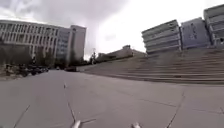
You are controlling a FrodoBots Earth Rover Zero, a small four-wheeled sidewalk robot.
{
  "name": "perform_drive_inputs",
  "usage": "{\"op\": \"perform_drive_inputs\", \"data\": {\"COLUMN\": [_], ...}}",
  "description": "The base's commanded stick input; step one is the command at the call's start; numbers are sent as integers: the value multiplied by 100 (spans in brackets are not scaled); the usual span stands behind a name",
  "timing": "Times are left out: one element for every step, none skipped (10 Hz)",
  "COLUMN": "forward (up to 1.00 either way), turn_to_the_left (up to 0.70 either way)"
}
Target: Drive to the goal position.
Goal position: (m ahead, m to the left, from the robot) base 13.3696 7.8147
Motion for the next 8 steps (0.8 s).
{"op": "perform_drive_inputs", "data": {"forward": [70,70,70,70,70,70,70,70], "turn_to_the_left": [12,0,0,0,0,0,0,0]}}
